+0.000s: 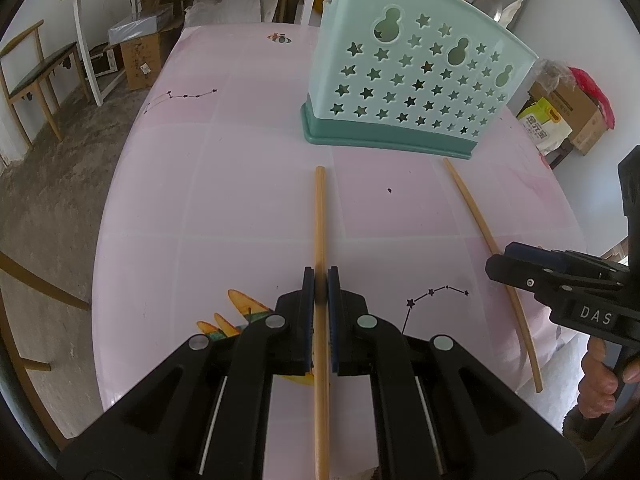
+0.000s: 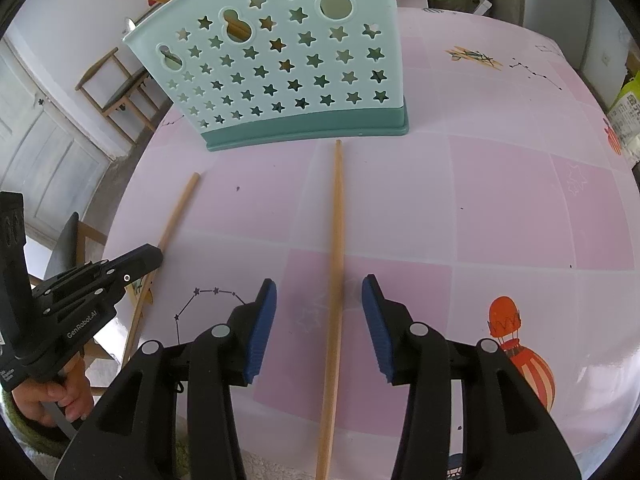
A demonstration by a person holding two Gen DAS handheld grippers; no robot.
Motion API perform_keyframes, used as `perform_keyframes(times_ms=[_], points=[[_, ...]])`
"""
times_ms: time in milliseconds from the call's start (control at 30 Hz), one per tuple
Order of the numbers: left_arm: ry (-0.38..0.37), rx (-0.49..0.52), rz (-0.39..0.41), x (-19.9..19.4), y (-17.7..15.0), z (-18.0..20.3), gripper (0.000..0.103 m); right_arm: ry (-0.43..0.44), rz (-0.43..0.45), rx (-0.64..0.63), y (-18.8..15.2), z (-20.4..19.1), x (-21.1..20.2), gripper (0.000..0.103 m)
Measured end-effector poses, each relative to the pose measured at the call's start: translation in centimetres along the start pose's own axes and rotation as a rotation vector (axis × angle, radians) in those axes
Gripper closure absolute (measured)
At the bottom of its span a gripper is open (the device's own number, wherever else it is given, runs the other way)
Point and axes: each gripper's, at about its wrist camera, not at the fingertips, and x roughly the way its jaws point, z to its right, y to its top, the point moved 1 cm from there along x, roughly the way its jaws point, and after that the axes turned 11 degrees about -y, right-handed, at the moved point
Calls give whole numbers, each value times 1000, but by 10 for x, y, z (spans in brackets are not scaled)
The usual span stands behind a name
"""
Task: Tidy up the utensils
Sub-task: 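Close the left tool on a chopstick while the right tool approaches another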
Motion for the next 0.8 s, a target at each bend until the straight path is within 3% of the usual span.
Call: perform_keyframes(times_ms=[800], points=[[1, -9, 1, 0, -1, 1, 98, 5, 4, 0, -1, 0, -1, 59]])
